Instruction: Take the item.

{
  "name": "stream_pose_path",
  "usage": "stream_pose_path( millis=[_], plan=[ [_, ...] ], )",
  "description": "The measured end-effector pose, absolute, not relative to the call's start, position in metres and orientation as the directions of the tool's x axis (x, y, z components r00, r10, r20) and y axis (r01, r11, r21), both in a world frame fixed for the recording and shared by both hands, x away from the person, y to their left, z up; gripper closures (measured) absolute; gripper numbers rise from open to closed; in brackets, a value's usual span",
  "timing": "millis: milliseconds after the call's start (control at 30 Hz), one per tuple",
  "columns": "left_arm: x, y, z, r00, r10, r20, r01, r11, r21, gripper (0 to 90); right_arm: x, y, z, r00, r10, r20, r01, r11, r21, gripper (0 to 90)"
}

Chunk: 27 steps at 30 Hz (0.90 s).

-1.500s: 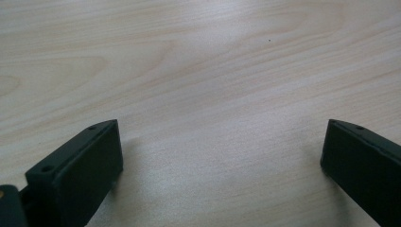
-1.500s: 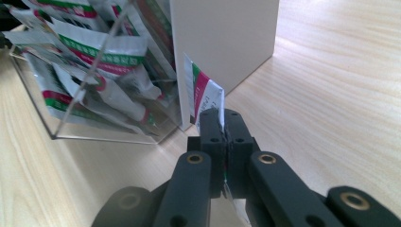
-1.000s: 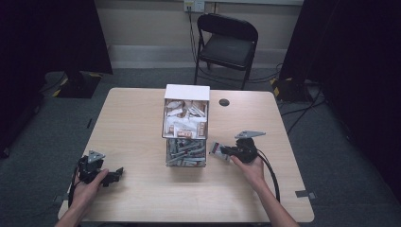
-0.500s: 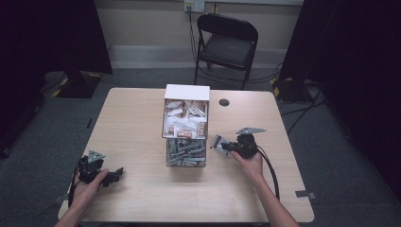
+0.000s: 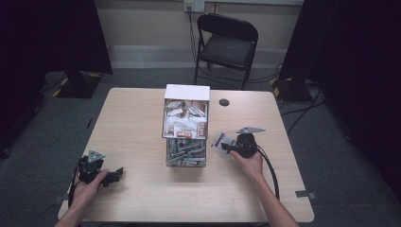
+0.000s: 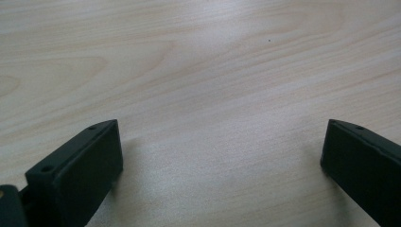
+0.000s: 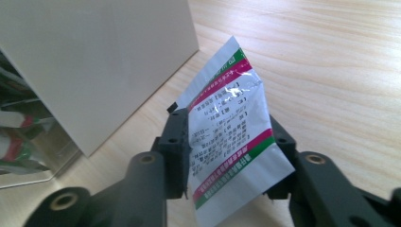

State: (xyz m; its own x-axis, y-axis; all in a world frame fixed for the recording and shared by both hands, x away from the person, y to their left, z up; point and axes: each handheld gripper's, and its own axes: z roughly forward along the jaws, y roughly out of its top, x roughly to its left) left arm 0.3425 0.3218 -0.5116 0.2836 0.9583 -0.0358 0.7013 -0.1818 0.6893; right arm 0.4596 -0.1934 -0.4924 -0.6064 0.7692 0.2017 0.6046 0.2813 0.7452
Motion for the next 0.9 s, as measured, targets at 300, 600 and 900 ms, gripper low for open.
stream_pose_path(
  millis=[300, 600, 900],
  plan=[
    [0.3424, 0.3218, -0.5115, 0.284, 0.958, -0.038, 0.703, -0.181, 0.688, 0.0, 0.4630, -0.1944, -0.4975, -0.592, 0.779, 0.205, 0.618, 0.275, 0.737, 47.4],
    [0.3424, 0.3218, -0.5114, 0.284, 0.958, -0.038, 0.703, -0.181, 0.688, 0.0, 0.4647, -0.1929, -0.5014, -0.581, 0.789, 0.199, 0.624, 0.275, 0.731, 36.6],
    [0.3426, 0.3218, -0.5116, 0.284, 0.958, -0.036, 0.701, -0.182, 0.690, 0.0, 0.4646, -0.1910, -0.5010, -0.572, 0.801, 0.179, 0.614, 0.272, 0.741, 44.2]
  ],
)
